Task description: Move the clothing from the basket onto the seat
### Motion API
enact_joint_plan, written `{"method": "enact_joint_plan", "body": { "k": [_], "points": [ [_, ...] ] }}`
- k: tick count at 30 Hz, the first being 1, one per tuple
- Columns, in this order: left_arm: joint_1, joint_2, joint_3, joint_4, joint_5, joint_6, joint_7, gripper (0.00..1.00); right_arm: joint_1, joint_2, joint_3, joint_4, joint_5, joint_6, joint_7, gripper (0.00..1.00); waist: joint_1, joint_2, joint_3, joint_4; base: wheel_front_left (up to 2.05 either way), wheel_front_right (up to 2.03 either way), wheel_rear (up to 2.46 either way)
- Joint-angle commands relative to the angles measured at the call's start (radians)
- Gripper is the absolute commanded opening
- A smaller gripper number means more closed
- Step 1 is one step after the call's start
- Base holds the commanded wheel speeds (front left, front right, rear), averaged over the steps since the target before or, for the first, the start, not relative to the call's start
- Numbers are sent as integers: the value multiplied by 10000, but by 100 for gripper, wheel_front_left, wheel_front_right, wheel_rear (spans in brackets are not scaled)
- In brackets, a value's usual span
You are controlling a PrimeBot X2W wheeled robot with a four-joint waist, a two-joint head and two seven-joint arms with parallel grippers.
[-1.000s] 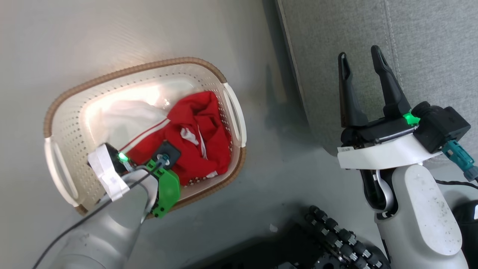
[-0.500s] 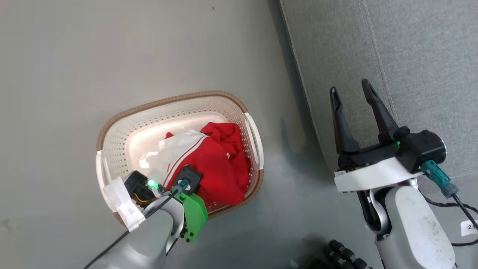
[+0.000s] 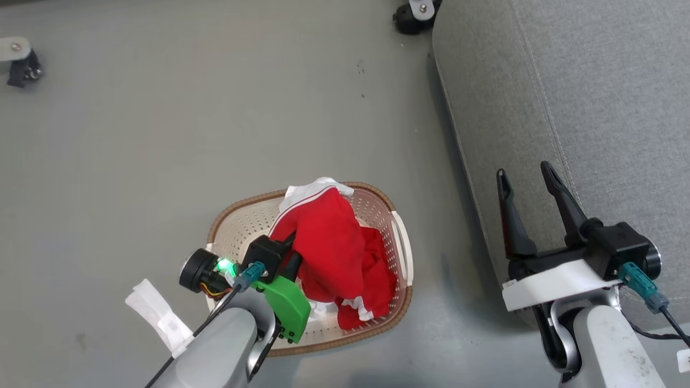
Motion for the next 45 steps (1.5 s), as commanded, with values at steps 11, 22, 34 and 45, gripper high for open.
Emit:
{"method": "enact_joint_plan", "body": {
  "k": [11, 22, 34, 45],
  "points": [
    [1169, 270, 1716, -3406, 249, 300, -34, 0, 1131, -103, -233, -626, -28, 1, 716, 100, 1, -1, -1892, 1040, 0, 0, 0],
    [2052, -54, 3177, -6472, 728, 223, -21, 0, 1791, -134, -18, -1058, 103, 1, 1289, 100, 1, -1, -2818, 1193, 0, 0, 0],
    [3524, -318, 3271, -7742, 1094, 60, -21, 0, 2508, -211, 246, -1313, 234, 1, 1715, 100, 1, -1, -3722, 1021, 0, 0, 0],
    [4031, -426, 3141, -7903, 1138, -5, -21, 0, 2889, -125, 298, -1588, 291, 1, 1975, 100, 1, -1, -3977, 995, 0, 0, 0]
  ]
}}
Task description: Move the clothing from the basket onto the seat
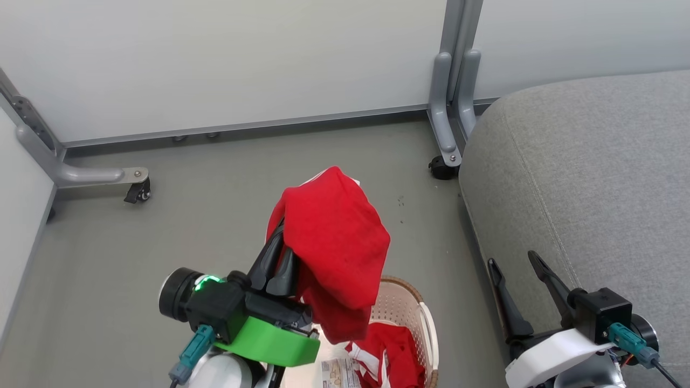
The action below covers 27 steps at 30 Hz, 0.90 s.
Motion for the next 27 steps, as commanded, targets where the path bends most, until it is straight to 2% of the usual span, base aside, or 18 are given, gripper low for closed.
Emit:
{"method": "enact_joint_plan", "body": {
  "k": [1, 14, 17, 23, 27],
  "points": [
    [118, 5, 21, -36, 29, -34, -7, 0, 94, 35, -8, -59, 69, 1, 33, 100, 1, 0, -6, 11, 0, 0, 0],
    [39, -30, 102, -171, 137, -95, -7, 0, -29, -74, 376, -64, 140, 1, 125, 100, 1, 0, 107, 96, 0, 0, 0],
    [-29, -33, 122, -198, 165, -98, -7, 0, -285, -246, 979, 14, 282, 1, 188, 100, 1, 0, 169, 123, 0, 0, 0],
    [-252, -62, 84, -224, 226, -160, -8, 0, -1177, -508, 3230, 377, 964, 1, 164, 100, 1, 0, 406, 259, 0, 0, 0],
    [-353, -104, 4, -211, 242, -169, -8, 0, -2014, -527, 4271, 777, 1354, 1, -49, 100, 1, 0, 577, 399, 0, 0, 0]
  ]
}}
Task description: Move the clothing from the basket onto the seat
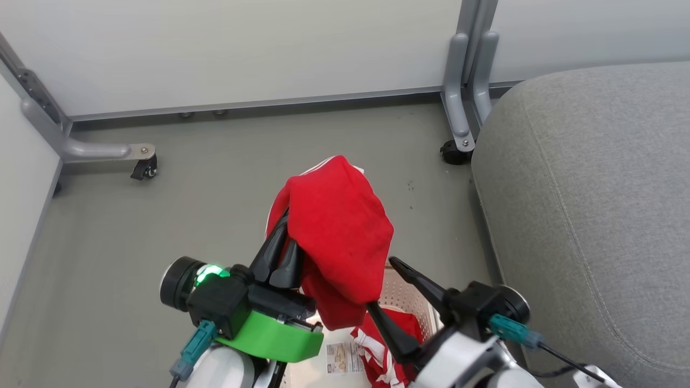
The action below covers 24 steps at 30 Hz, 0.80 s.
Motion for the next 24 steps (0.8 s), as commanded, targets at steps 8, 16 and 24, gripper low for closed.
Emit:
{"method": "enact_joint_plan", "body": {
  "k": [8, 16, 24],
  "points": [
    [-396, -105, -140, 50, 80, -123, -8, 0, -1857, 54, 1190, 1279, 390, 1, -525, 100, 0, 0, 304, 340, 0, 0, 0],
    [-432, -142, -214, 39, 90, -133, -8, 0, -2999, 306, 1754, 2522, 629, 1, -940, 52, 0, 0, 392, 459, 0, 0, 0],
    [-447, -160, -238, 14, 84, -177, -8, 0, -3448, 462, 1966, 3116, 808, 1, -1222, 0, 0, 0, 459, 477, 0, 0, 0]
  ]
}}
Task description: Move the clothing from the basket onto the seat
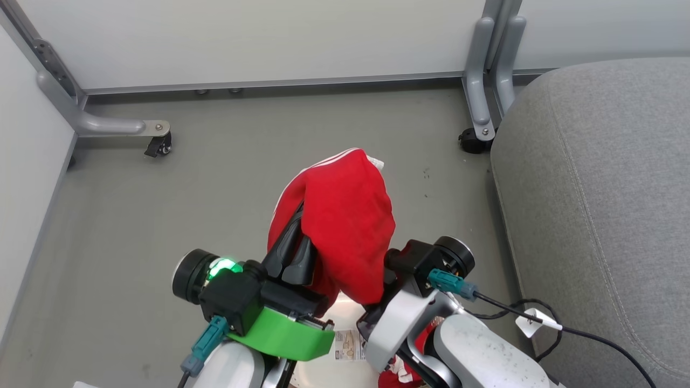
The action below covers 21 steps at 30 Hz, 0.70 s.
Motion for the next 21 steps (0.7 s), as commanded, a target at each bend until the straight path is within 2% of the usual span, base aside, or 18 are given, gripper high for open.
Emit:
{"method": "enact_joint_plan", "body": {
  "k": [1, 18, 19, 20, 21],
  "points": [
    [-195, -7, 13, -51, 53, -49, -8, 0, -164, 24, 36, 81, 70, 1, -68, 0, 0, 0, 15, -8, 0, 0, 0],
    [-195, -40, 73, 45, 178, -44, -7, 0, -252, 76, 19, 341, 154, 1, -238, 0, 0, 0, -39, -50, 0, 0, 0],
    [-202, -42, 73, 59, 191, -41, -7, 13, -253, 76, 11, 343, 153, 1, -243, 0, 0, 0, -39, -51, 0, 0, 0],
    [-204, -43, 75, 69, 199, -33, -7, 34, -259, 70, -4, 337, 143, 1, -248, 0, 0, 0, -41, -50, 0, 0, 0],
    [-204, -45, 85, 76, 213, -12, -7, 91, -270, 58, -30, 323, 118, 1, -262, 0, 0, 0, -43, -49, 0, 0, 0]
  ]
}}
